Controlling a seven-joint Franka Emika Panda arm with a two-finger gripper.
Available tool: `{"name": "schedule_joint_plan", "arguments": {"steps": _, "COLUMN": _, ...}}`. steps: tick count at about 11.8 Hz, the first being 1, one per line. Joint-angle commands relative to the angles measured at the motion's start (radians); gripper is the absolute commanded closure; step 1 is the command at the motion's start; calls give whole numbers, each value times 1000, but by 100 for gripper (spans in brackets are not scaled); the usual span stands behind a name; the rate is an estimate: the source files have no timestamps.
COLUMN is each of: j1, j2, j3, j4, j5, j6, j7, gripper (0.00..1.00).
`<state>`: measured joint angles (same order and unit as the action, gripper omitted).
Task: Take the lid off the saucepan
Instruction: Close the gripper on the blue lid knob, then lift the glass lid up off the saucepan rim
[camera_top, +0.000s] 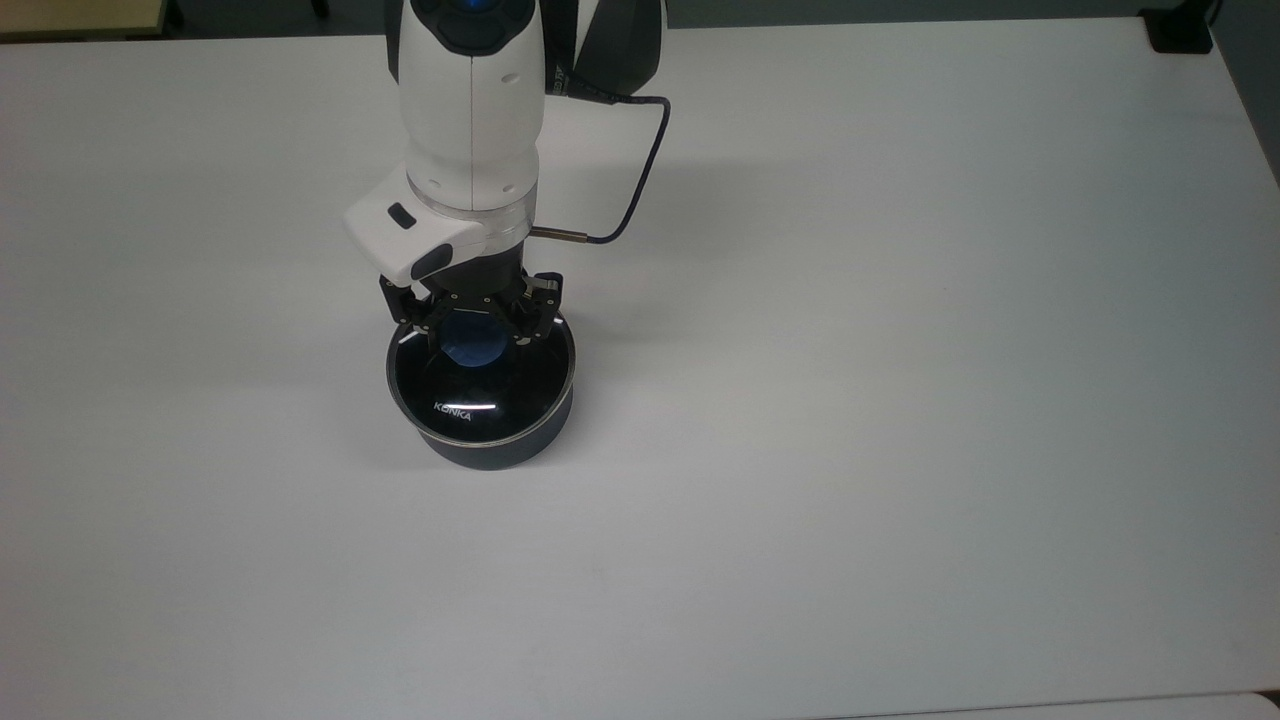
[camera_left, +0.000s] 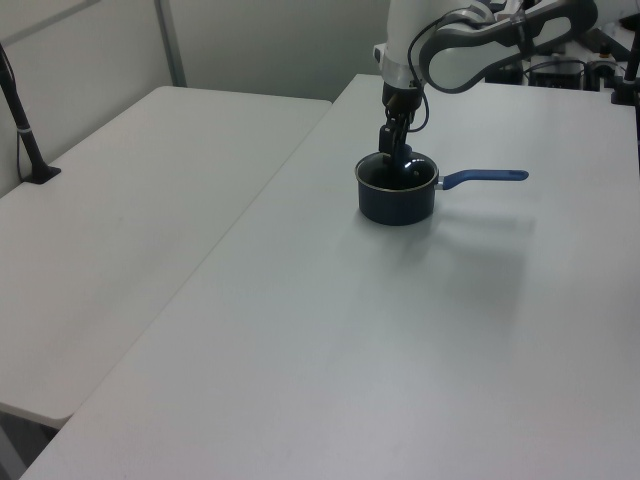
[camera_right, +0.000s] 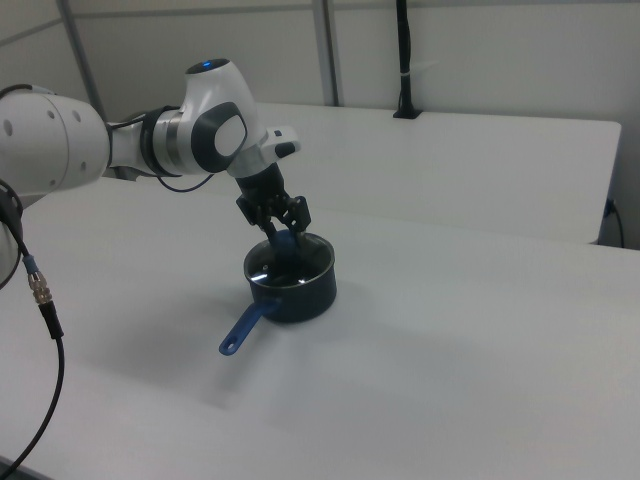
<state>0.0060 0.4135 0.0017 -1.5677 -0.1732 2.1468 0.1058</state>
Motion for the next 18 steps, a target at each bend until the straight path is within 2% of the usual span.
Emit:
{"name": "schedule_joint_plan", "arguments": {"steps": 1, "j1": 8, "j2": 2, "j3": 0, "j4": 3, "j5": -17, "j6": 16, "j7": 26, "gripper": 47}}
{"name": "schedule_joint_plan", "arguments": {"steps": 5, "j1": -1, "j2": -50, "j3": 4, "j4": -1, "j5": -17, "j6": 1, "j7": 15, "gripper": 51}}
{"name": "schedule_joint_plan", "arguments": {"steps": 8, "j1": 0, "j2": -119, "j3": 15, "j4": -12, "j5": -17, "j6": -123, "j7": -26, "gripper": 51}}
{"name": "schedule_joint_plan", "arguments": {"steps": 11, "j1": -9, "j2": -218, "j3": 147, "j4": -63, "j5": -15, "j6": -302, "j7": -49, "gripper": 51}}
{"name": "schedule_joint_plan", "arguments": {"steps": 12, "j1": -9, "j2": -260, "j3": 188, "j4": -110, "j5": -17, "j6": -341, "j7": -51, "gripper": 50}}
{"name": "schedule_joint_plan", "arguments": {"steps": 14, "j1": -3, "j2": -382, "j3": 245, "j4": -295, "j5": -17, "j6": -338, "j7": -54, "gripper": 50}}
{"name": "schedule_joint_plan", "arguments": {"steps": 16, "j1": 9, "j2": -458, "j3": 259, "j4": -472, "j5": -17, "j6": -285, "j7": -55, "gripper": 50}}
{"name": "schedule_joint_plan", "arguments": {"steps": 18, "j1": -1, "j2": -475, "j3": 264, "j4": -601, "j5": -22, "j6": -196, "j7": -78, "gripper": 50}}
